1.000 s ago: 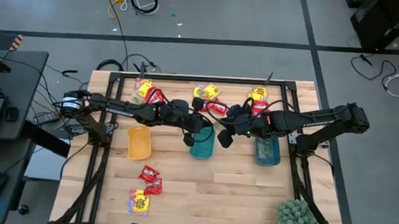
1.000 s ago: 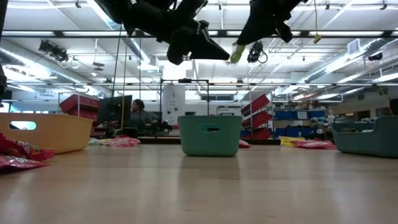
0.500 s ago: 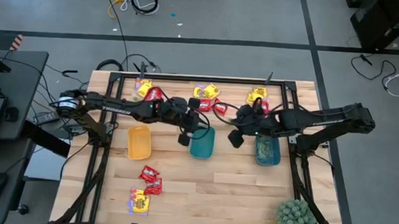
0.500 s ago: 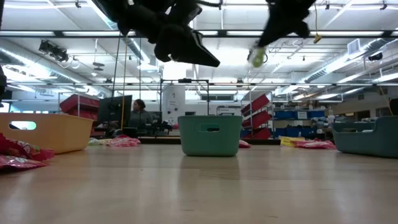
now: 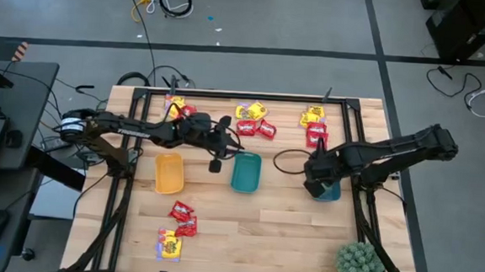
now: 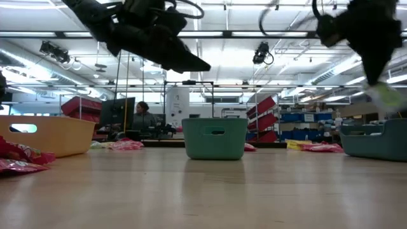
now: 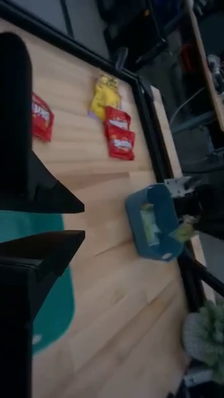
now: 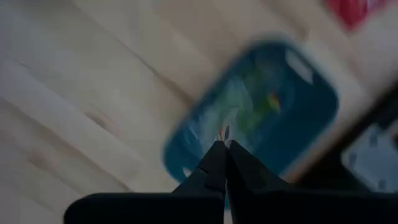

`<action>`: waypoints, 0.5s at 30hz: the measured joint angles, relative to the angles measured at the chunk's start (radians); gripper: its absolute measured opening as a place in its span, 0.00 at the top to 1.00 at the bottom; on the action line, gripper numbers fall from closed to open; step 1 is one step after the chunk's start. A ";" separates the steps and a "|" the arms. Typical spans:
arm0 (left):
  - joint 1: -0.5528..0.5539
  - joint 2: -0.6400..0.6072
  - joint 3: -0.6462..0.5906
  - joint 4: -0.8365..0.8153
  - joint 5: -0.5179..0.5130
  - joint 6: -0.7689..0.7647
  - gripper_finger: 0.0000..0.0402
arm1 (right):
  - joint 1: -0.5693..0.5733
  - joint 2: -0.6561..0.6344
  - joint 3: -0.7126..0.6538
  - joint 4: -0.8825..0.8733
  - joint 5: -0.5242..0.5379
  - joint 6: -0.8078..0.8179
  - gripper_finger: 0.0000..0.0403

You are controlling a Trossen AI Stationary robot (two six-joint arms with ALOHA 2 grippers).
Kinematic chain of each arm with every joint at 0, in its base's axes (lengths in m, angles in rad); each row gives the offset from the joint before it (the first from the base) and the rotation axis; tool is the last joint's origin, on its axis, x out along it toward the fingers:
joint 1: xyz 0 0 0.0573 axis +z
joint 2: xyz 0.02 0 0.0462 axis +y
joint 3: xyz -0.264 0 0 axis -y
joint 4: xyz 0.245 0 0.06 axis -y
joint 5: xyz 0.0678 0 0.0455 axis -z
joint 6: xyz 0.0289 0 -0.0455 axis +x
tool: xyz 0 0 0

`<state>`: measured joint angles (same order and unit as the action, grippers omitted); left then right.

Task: Sort candy
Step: Put the green transparent candy into the blue bin

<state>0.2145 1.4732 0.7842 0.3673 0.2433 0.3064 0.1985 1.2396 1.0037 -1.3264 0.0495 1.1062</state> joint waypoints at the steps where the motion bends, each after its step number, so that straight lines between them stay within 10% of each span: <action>1: 0.006 -0.007 -0.009 0.025 0.000 -0.004 0.86 | 0.000 0.000 -0.022 0.007 -0.024 0.014 1.00; 15: 0.101 -0.078 -0.129 0.064 0.005 -0.100 0.87 | -0.039 0.003 -0.180 0.048 -0.107 0.083 0.96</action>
<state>0.3157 1.3952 0.6556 0.4309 0.2487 0.2066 0.1594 1.2423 0.8238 -1.2786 -0.0570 1.1889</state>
